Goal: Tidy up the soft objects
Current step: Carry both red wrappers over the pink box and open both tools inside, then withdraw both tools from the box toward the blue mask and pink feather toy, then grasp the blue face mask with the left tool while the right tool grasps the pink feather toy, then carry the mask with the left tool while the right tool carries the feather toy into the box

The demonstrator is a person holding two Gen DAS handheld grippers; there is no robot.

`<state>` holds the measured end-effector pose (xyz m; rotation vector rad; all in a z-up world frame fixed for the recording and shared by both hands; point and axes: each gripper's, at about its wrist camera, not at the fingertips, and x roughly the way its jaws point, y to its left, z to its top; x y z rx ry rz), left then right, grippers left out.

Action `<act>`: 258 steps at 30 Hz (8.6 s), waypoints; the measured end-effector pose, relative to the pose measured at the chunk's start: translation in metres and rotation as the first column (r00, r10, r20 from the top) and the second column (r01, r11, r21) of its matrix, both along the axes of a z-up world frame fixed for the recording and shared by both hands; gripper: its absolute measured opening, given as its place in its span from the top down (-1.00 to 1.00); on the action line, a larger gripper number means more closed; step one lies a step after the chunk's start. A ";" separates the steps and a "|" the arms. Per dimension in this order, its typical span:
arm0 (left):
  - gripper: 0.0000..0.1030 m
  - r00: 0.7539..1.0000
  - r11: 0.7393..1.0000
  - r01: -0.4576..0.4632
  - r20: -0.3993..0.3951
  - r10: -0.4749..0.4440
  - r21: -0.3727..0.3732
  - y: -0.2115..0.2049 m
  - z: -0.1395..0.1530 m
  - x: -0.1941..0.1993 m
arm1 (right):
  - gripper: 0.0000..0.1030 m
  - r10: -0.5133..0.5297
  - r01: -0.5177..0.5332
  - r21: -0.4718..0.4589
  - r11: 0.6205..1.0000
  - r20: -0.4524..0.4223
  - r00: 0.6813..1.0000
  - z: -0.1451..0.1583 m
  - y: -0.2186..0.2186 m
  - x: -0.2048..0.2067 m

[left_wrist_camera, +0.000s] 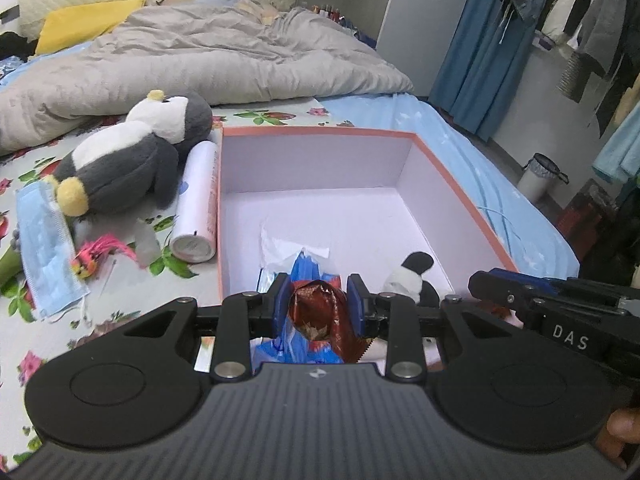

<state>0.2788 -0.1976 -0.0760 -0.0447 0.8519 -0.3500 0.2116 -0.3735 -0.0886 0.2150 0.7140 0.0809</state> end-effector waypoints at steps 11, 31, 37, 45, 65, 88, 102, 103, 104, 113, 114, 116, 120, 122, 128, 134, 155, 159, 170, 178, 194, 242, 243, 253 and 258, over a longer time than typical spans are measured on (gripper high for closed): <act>0.09 0.998 0.999 0.036 -0.047 -0.035 0.030 -0.020 -0.029 0.055 | 0.65 -0.015 0.017 0.026 1.000 -0.090 0.996 -0.041 -0.014 0.050; -0.10 1.000 1.000 0.016 0.003 -0.016 0.022 -0.014 -0.011 0.029 | 0.65 -0.016 0.019 0.042 0.999 -0.070 0.997 -0.029 -0.012 0.027; -0.10 0.999 1.000 0.011 0.045 -0.012 0.006 -0.004 0.011 -0.005 | 0.65 -0.014 0.015 0.040 0.999 -0.029 0.999 -0.010 -0.003 -0.001; -0.10 0.995 1.000 0.011 0.098 -0.009 -0.017 0.013 0.036 -0.057 | 0.65 -0.006 0.005 0.039 0.999 0.025 1.000 0.010 0.014 -0.041; -0.10 0.985 0.997 -0.049 0.162 0.057 -0.057 0.071 0.060 -0.163 | 0.63 0.049 -0.052 0.035 0.998 0.091 0.995 0.028 0.055 -0.120; -0.10 0.965 0.974 -0.226 0.131 0.227 -0.020 0.159 0.044 -0.219 | 0.62 0.273 -0.274 0.001 0.962 0.080 0.959 0.017 0.145 -0.144; -0.15 0.936 0.939 -0.342 0.080 0.343 -0.024 0.223 0.025 -0.225 | 0.61 0.370 -0.369 -0.020 0.929 0.033 0.929 0.008 0.202 -0.134; -0.15 0.935 0.938 -0.346 0.079 0.347 -0.025 0.226 0.024 -0.223 | 0.60 0.372 -0.372 -0.020 0.928 0.030 0.928 0.007 0.205 -0.132; -0.15 0.934 0.937 -0.349 0.077 0.350 -0.026 0.229 0.023 -0.221 | 0.60 0.374 -0.374 -0.022 0.927 0.027 0.927 0.006 0.207 -0.129; -0.15 0.930 0.931 -0.365 0.034 0.365 -0.006 0.252 0.008 -0.180 | 0.59 0.364 -0.364 -0.036 0.931 -0.009 0.932 -0.005 0.224 -0.095; -0.15 0.930 0.930 -0.367 0.029 0.367 -0.004 0.255 0.005 -0.174 | 0.59 0.362 -0.362 -0.035 0.931 -0.015 0.932 -0.007 0.226 -0.090; -0.15 0.928 0.928 -0.372 0.019 0.372 0.000 0.260 0.000 -0.163 | 0.59 0.360 -0.361 -0.038 0.932 -0.026 0.933 -0.011 0.230 -0.081; -0.15 0.920 0.920 -0.391 -0.004 0.391 0.006 0.271 -0.012 -0.140 | 0.59 0.367 -0.369 -0.052 0.928 -0.041 0.929 -0.016 0.240 -0.061; -0.15 0.914 0.914 -0.405 -0.010 0.405 0.005 0.278 -0.018 -0.127 | 0.59 0.379 -0.381 -0.056 0.923 -0.047 0.924 -0.018 0.245 -0.048; -0.15 0.903 0.903 -0.429 -0.026 0.430 0.012 0.293 -0.035 -0.084 | 0.59 0.391 -0.394 -0.083 0.915 -0.053 0.919 -0.023 0.260 -0.006; -0.15 0.896 0.898 -0.441 -0.069 0.439 -0.004 0.304 -0.062 -0.034 | 0.46 0.365 -0.372 -0.082 0.925 -0.085 0.927 -0.045 0.271 0.043; -0.45 0.902 0.903 -0.426 -0.094 0.421 -0.053 0.316 -0.157 0.099 | 0.25 0.274 -0.231 0.197 0.953 -0.231 0.934 -0.124 0.285 0.203; -0.44 0.904 0.904 -0.424 -0.093 0.418 -0.058 0.314 -0.166 0.107 | 0.21 0.266 -0.205 0.246 0.947 -0.247 0.932 -0.132 0.287 0.214; 0.60 0.906 0.907 -0.419 -0.088 0.414 -0.046 0.304 -0.168 0.111 | 0.31 0.286 -0.230 0.219 0.948 -0.271 0.919 -0.138 0.299 0.220; 0.82 0.910 0.909 -0.413 -0.057 0.410 -0.059 0.302 -0.145 0.095 | 0.32 0.288 -0.248 0.186 0.951 -0.230 0.930 -0.118 0.292 0.206; 0.84 0.905 0.902 -0.426 -0.040 0.424 -0.073 0.287 -0.095 0.015 | 0.32 0.305 -0.283 0.131 0.950 -0.193 0.933 -0.076 0.265 0.121; 0.88 0.951 0.953 -0.283 0.099 0.294 -0.106 0.171 0.004 -0.165 | 0.32 0.277 -0.277 -0.008 0.961 0.014 0.961 0.011 0.165 -0.077; 0.88 0.953 0.956 -0.273 0.103 0.283 -0.106 0.166 0.005 -0.165 | 0.32 0.268 -0.268 -0.010 0.963 0.017 0.963 0.013 0.160 -0.078; 0.88 0.972 0.977 -0.172 0.137 0.190 -0.129 0.116 0.022 -0.158 | 0.32 0.198 -0.196 -0.037 0.980 0.047 0.979 0.027 0.116 -0.094; 0.88 0.979 0.984 -0.117 0.150 0.137 -0.131 0.091 0.027 -0.157 | 0.32 0.158 -0.156 -0.037 0.987 0.052 0.986 0.031 0.094 -0.106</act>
